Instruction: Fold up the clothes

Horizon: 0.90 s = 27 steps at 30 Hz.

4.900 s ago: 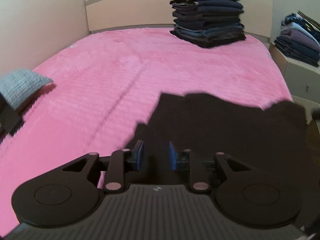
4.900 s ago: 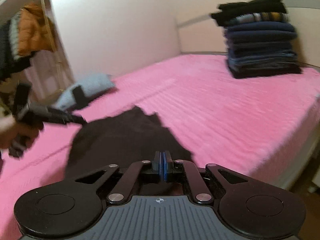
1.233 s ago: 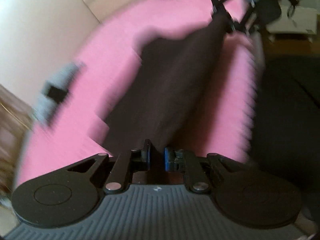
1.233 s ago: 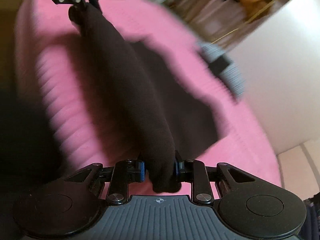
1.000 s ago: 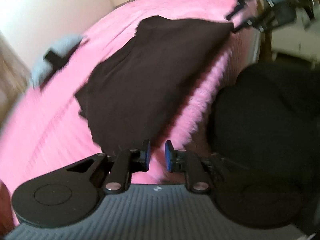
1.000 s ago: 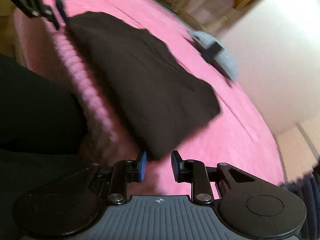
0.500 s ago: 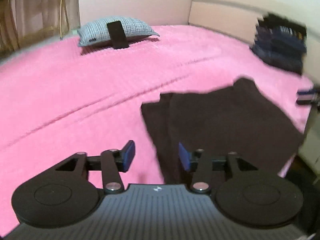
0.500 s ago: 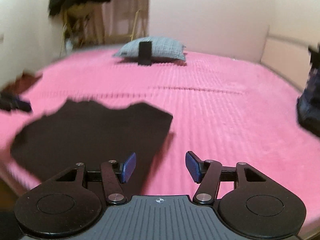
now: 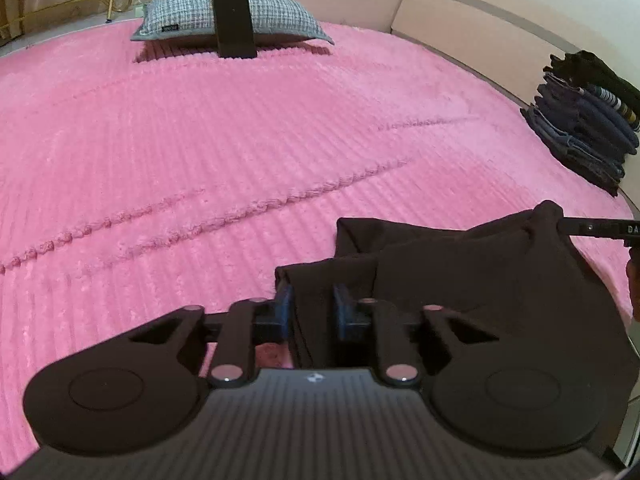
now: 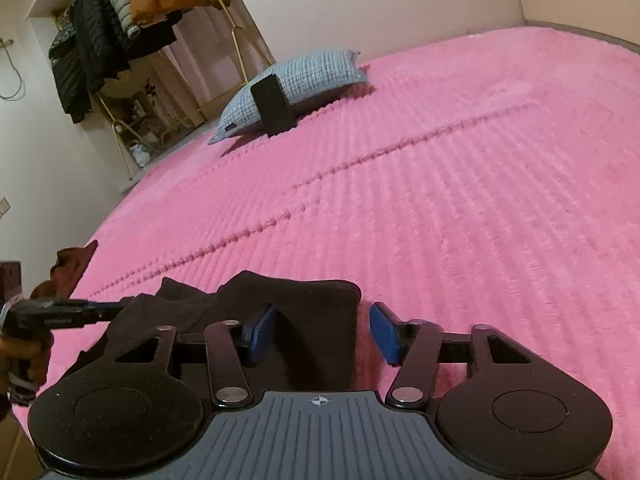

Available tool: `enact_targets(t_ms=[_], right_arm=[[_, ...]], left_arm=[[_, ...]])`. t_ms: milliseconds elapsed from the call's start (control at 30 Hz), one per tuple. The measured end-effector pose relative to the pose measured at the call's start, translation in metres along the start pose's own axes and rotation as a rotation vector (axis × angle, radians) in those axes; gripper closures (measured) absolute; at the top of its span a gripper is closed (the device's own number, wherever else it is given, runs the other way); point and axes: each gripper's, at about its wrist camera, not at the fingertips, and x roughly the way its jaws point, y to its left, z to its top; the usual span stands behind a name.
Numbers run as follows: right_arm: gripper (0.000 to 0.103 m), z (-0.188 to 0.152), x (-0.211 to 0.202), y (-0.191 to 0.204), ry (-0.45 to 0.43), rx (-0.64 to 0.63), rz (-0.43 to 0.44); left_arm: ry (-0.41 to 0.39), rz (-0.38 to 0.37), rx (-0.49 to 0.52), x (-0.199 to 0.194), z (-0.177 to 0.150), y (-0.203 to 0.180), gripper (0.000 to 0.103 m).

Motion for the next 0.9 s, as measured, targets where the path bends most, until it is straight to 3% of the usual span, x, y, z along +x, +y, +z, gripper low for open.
enact_targets(t_ms=[33,267,367,533,567,600,667,767,900], right_arm=[[0.101,0.0,0.0,0.0,0.001,0.003,-0.004],[0.101,0.02,-0.02,0.021,-0.111,-0.084,0.003],[0.101,0.022,0.0,0.014,-0.07,-0.086,-0.006],[0.101,0.01,0.025,0.002,0.029,-0.094,-0.057],[0.098,0.006,0.029,-0.001,0.053,-0.096,-0.072],[0.072,0.003,0.022,-0.001,0.042,-0.094,-0.096],[0.032,0.0,0.005,0.002,0.005,-0.101,-0.141],[0.033,-0.007,-0.025,0.019,-0.046,-0.145,-0.169],[0.033,-0.032,-0.056,0.061,-0.069,-0.183,-0.041]], left_arm=[[-0.007,0.0,0.008,-0.003,-0.002,-0.001,0.101],[-0.13,0.01,0.015,-0.04,0.006,-0.003,0.103],[-0.106,0.044,0.029,-0.023,0.011,0.0,0.103],[0.021,0.076,0.011,0.008,0.0,0.01,0.098],[0.02,0.088,0.001,0.007,-0.001,0.012,0.096],[0.012,0.105,-0.007,0.003,-0.003,0.015,0.093],[-0.018,0.151,-0.015,-0.012,-0.004,0.017,0.093],[-0.049,0.182,-0.008,-0.038,-0.008,0.014,0.093],[-0.066,0.089,0.051,-0.067,-0.022,-0.022,0.09]])
